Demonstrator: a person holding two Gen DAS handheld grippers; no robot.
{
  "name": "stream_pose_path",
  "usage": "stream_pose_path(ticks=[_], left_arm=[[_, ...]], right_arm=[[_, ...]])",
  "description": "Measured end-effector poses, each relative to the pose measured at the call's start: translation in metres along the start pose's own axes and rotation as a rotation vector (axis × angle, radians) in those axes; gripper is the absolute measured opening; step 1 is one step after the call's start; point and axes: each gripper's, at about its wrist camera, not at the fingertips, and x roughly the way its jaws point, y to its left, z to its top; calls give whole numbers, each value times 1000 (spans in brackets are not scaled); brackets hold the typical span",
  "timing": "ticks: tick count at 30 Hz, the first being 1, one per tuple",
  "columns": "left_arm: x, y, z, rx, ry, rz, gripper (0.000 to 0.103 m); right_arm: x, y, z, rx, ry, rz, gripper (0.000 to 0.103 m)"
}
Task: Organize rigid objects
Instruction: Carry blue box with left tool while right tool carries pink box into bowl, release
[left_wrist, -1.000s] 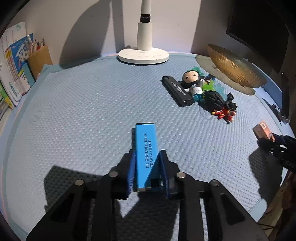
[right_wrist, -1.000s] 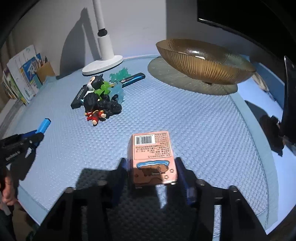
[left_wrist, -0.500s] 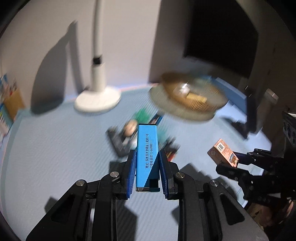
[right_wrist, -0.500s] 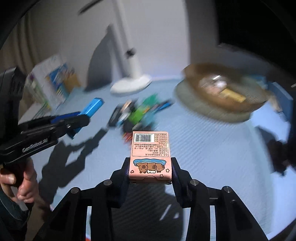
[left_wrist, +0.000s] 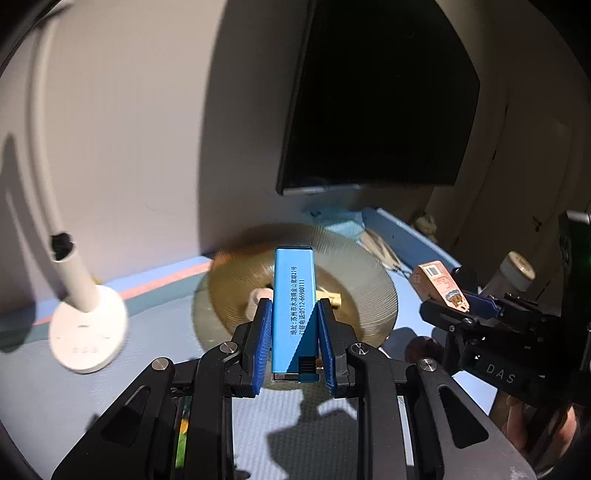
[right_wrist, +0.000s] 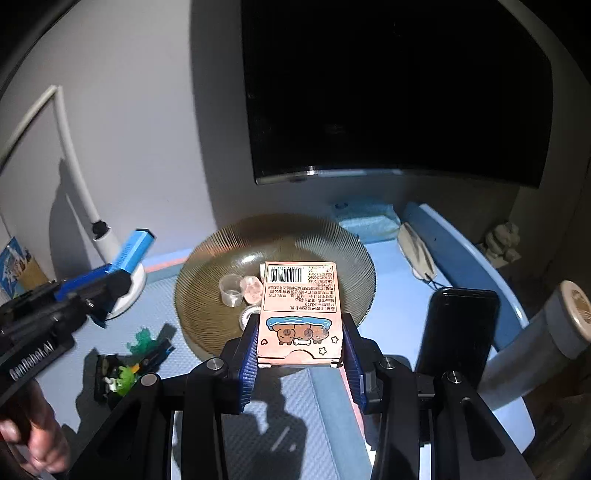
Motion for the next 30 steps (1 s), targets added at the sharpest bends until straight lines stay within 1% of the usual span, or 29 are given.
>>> stream_pose_path(ticks=[3,7,12,15,17,18,19,20,21,22,24,28,30], left_arm=[[31,-1,-8,-7,59,-2,21],[59,-1,-20,-25,120,0,21],[71,-4,-23,-12,137,-2,21],[74,-5,-22,-13,145,-4,21],[77,-6,-21,-19,154,10,22],[77,-6,-19,-22,152,16,24],[75,-5,-17,-30,140,16,41],[70,-3,-13,-43,128,19,61],[65,0,-11,-55,115,22,71],[51,5,-9,-73,73,30,80],[31,13,-5,-80,21,47,80],[-24,39,-6,-132,-48,64,80],[-47,49,-12,-150,-74,87,80]], right_arm=[[31,1,0,0,71,-15,40],[55,2,-7,5,139,-15,40],[70,-2,-12,-4,177,-41,40],[77,-2,-10,-14,191,-62,40],[81,-1,-8,-24,198,-87,40],[83,-1,-6,-29,202,-97,46],[85,-2,-3,-30,198,-111,51],[83,-3,0,-25,176,-133,59],[80,-6,2,-17,160,-151,60],[74,-9,5,-4,145,-152,60],[57,-16,9,29,105,-110,60],[23,-21,9,63,45,-78,61],[7,-19,5,76,27,-35,66]])
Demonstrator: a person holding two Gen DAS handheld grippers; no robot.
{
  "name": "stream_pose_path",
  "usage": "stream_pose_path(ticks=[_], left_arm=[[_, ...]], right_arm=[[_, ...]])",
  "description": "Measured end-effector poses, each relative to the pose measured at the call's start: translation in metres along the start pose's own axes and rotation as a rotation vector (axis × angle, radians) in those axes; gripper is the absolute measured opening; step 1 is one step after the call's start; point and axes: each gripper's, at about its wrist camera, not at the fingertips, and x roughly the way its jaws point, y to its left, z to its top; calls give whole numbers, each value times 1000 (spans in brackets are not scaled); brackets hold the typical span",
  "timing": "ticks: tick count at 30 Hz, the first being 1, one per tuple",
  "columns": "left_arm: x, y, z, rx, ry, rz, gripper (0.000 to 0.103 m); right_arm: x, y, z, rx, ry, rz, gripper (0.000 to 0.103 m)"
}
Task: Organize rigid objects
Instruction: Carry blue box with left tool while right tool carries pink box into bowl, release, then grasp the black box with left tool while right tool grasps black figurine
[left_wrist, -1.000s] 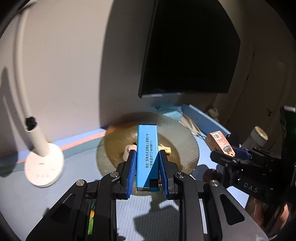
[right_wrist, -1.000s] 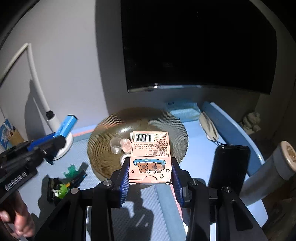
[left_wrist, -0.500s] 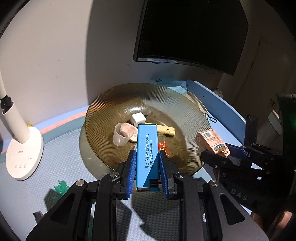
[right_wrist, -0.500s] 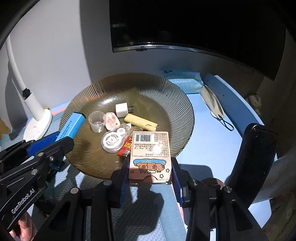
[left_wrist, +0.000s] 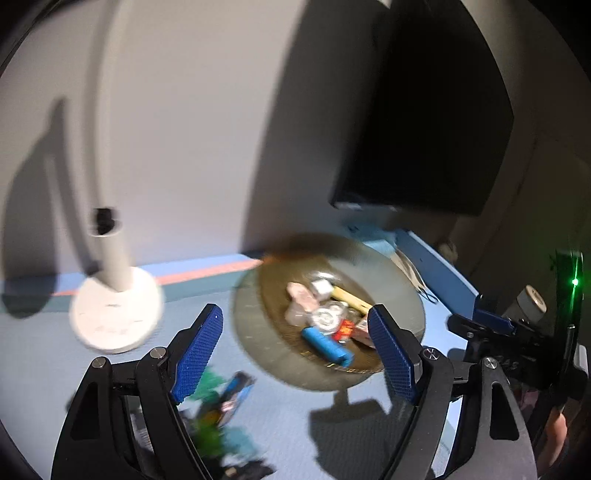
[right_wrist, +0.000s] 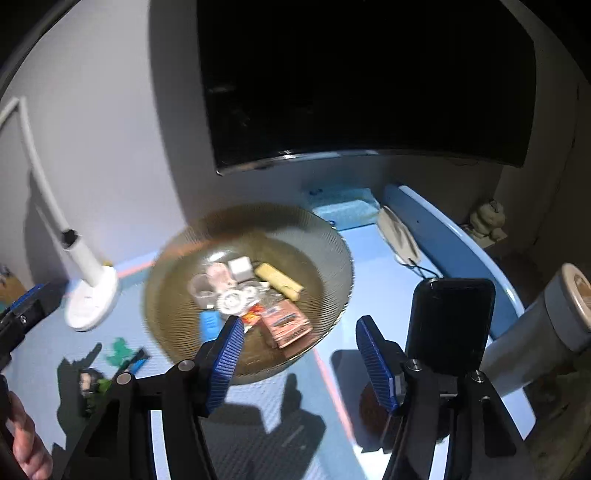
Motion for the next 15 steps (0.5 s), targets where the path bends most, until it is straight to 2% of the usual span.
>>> stream_pose_path(ticks=[2,5,7,8,9,12,15], left_arm=[[-25,16,-6,-21,-23,32,80],[-59,43,-19,-57,-48,85,80],[-75,62,-32,-84,-49,130,87],[-82,74,-40,-102,-46,152,92],[-87,85,-49,-123,-42,172,92],[-91,122,-84,-193,3,239,92],[-85,159,-119,-298,69,268,92]], right_arm=[[-10,5,-4,7,-6,38,70],[-29,24,-13,-10,-28,123,71],[-39,40,-20,-37,-50,159,72],[-43,49,-26,-49,-60,177,79],[-45,57,-31,-56,-65,196,89],[-34,81,-57,-67,-53,287,94],[-7,105,-91,-91,-14,307,94]])
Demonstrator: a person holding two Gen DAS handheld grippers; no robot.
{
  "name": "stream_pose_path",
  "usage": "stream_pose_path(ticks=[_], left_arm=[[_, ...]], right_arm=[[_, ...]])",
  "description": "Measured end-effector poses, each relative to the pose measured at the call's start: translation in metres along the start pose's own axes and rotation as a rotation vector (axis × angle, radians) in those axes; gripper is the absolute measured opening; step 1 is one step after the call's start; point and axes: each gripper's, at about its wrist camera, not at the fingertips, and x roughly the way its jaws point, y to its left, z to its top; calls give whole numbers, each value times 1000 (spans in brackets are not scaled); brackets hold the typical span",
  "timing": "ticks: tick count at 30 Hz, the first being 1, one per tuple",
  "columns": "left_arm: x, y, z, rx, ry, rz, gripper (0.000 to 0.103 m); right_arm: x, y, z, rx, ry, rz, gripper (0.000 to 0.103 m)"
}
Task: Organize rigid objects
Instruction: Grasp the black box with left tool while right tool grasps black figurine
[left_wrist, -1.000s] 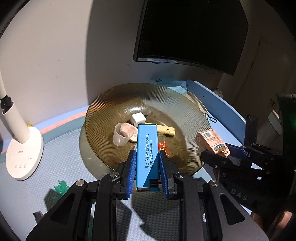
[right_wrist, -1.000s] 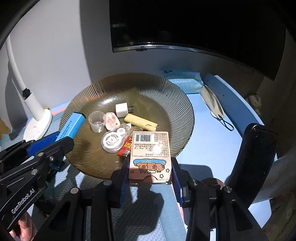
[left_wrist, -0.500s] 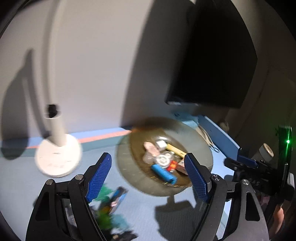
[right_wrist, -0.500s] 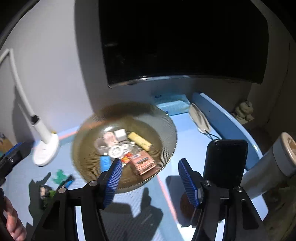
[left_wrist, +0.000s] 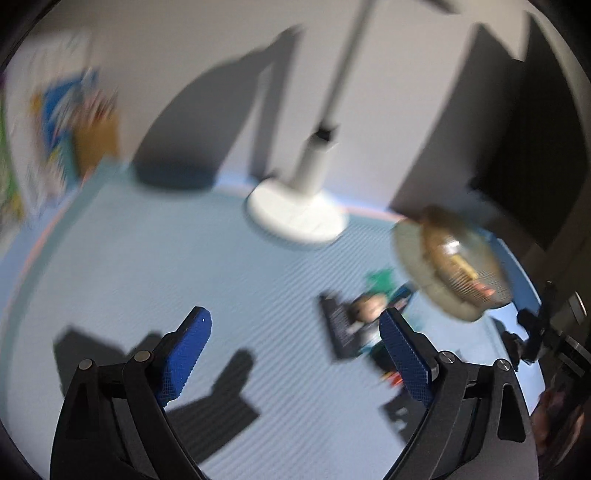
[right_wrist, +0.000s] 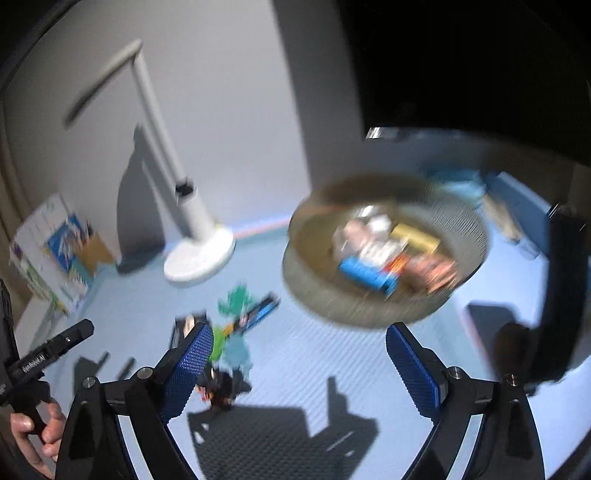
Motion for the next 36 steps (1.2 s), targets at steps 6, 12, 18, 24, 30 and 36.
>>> stream_pose_path(ticks=[6,12,18,24,30,36], left_arm=[[33,42,-28,-93,70,63,92],[40,35,-38,-24,62,98,92],[47,35,-39,-19,98,105,96],[52,28,-41,32,123,146,101],[53,28,-42,34,125,148,102],[57,24,-42,60,136,180,102]], right_arm=[[53,10,-36,-4,78,14,94],[66,5,-40,6,96,-12,94],[74,8,-43,-13,140,-3,94],[78,6,-45,-13,169,-2,94],[81,0,-47,17,193,6,94],[82,-3,-47,32,197,21,94]])
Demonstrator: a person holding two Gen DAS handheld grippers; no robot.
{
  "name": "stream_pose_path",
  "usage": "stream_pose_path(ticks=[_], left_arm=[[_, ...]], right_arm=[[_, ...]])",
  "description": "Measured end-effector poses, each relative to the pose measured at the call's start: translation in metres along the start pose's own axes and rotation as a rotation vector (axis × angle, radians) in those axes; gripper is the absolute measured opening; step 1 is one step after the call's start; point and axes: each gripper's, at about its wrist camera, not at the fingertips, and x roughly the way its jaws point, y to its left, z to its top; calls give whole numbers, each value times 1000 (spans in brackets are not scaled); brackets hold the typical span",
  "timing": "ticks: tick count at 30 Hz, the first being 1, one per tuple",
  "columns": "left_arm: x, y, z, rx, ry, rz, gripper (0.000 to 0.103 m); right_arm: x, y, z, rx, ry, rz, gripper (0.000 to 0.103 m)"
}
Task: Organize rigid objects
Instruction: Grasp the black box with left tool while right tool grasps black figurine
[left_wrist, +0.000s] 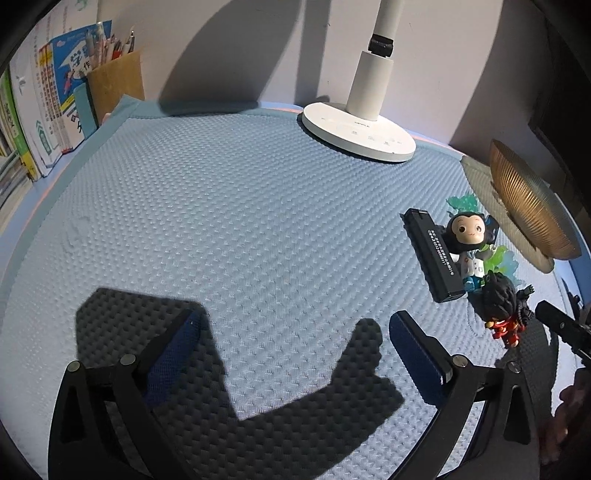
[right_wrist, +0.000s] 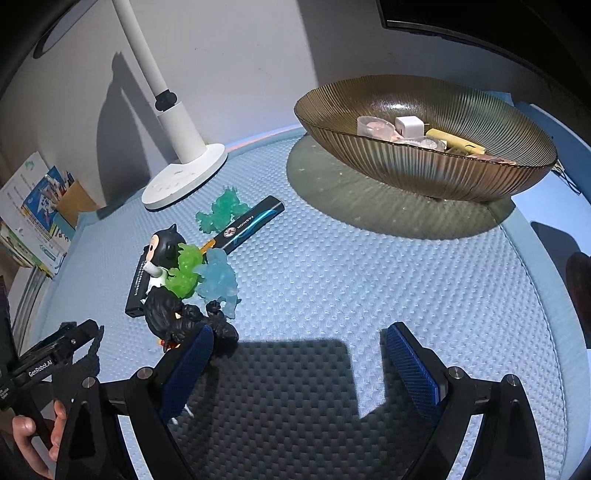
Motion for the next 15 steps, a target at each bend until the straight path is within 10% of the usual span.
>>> stream_pose_path(ticks=[15], left_arm=[[13,-71,36,197,35,-134,91]], right_arm=[[-9,23,-5,-122,-38,50,94]])
